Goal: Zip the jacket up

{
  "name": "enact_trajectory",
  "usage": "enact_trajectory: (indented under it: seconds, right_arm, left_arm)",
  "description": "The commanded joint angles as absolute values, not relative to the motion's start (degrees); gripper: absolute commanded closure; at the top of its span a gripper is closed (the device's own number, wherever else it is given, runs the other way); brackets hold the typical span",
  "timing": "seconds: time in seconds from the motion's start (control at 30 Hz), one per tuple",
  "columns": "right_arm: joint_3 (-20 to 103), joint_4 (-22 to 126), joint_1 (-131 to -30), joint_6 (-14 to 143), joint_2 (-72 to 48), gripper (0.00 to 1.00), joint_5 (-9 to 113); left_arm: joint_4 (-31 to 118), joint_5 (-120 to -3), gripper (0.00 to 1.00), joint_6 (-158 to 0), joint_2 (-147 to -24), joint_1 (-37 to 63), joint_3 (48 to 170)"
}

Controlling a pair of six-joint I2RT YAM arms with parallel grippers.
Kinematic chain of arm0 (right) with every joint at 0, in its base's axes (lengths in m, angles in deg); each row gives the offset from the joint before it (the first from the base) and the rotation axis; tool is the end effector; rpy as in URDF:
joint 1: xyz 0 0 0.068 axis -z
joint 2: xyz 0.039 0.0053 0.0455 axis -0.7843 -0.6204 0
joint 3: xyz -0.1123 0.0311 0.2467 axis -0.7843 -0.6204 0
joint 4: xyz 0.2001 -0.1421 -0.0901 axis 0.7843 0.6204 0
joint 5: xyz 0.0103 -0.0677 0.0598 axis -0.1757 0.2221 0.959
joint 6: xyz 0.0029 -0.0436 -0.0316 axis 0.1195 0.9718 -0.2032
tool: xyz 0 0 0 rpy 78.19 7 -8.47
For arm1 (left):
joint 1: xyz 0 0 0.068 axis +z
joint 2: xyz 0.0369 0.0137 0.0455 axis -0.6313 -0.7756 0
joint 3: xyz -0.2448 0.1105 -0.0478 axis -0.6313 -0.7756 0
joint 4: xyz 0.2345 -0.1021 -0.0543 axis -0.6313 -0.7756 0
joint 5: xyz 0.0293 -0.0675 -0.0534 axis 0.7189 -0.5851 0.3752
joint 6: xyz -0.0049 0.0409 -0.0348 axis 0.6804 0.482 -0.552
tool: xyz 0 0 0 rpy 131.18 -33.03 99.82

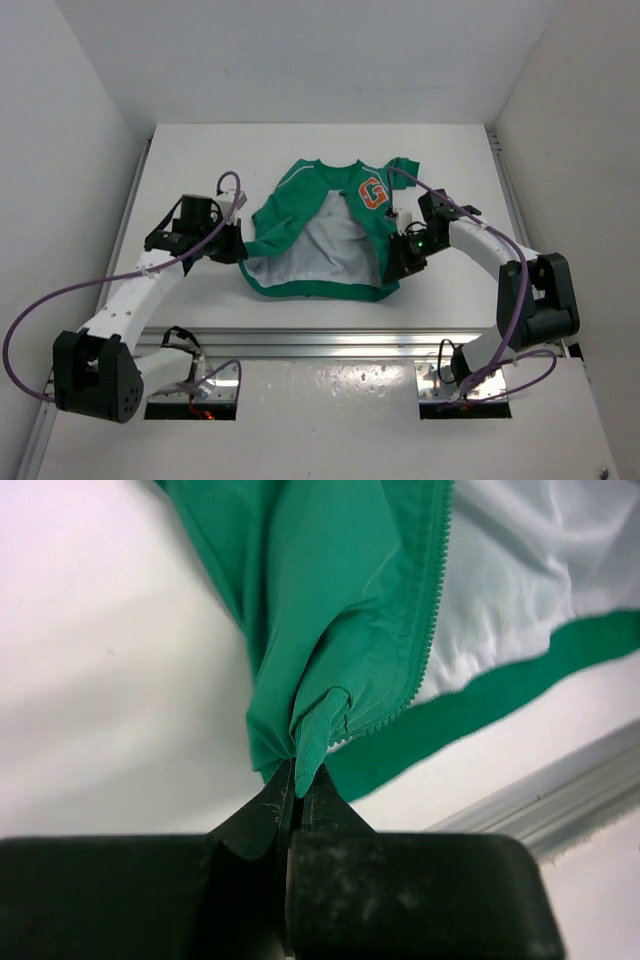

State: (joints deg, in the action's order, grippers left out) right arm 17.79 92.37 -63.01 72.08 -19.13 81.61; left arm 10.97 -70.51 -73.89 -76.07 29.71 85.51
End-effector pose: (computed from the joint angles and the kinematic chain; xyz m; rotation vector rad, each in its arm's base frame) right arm 0.2585 0.0740 0.1821 -0.4064 2.7954 0.9816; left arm 0.2310 -0.0488 0.2611 0.2052 2.3998 -0.4853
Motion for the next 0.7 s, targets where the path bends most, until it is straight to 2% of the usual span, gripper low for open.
enact_trajectory:
  seconds: [0.0, 0.13, 0.17, 0.27, 0.37, 0.4, 0.43, 0.53, 0.57, 0.67]
  right_arm:
    - [19.3, 93.0, -62.7, 73.5, -19.6, 1.0, 82.0]
    - [21.2, 95.4, -62.6, 74.3, -20.1, 1.0, 81.8]
    - [22.1, 95.8, -62.7, 74.8, -20.1, 1.0, 81.2]
    - [22.2, 96.4, -62.5, 75.5, -19.3, 1.0, 80.6]
    - [22.1, 96.6, -62.3, 75.9, -19.0, 1.0, 80.2]
    - [21.9, 96.7, -62.4, 75.9, -19.0, 1.0, 80.2]
    - [21.9, 96.8, -62.3, 75.9, -19.1, 1.0, 80.1]
    - [21.9, 96.6, -62.3, 75.7, -19.6, 1.0, 80.2]
    - [22.1, 96.7, -62.3, 75.4, -19.7, 1.0, 80.3]
    - [22.3, 96.7, -62.3, 75.2, -19.9, 1.0, 80.3]
  left_arm:
    - [14.8, -74.8, 1.0, -74.2, -76.7, 28.4, 83.6]
    - [8.3, -77.3, 1.0, -66.5, -85.7, 27.9, 88.2]
    - [5.5, -77.3, 1.0, -63.6, -91.8, 27.9, 90.8]
    - [-1.3, -74.9, 1.0, -55.6, -99.9, 29.6, 94.3]
    - [-4.6, -70.7, 0.99, -50.4, -101.1, 30.4, 95.5]
    - [-5.8, -70.7, 0.93, -49.0, -101.1, 30.4, 96.0]
    - [-5.8, -69.7, 0.78, -47.1, -100.4, 30.4, 96.0]
    - [-8.3, -68.0, 0.57, -45.5, -99.6, 29.6, 98.8]
    - [-9.2, -68.0, 0.47, -44.7, -100.2, 28.7, 99.9]
    - [-12.0, -67.2, 0.39, -43.6, -101.6, 28.0, 105.1]
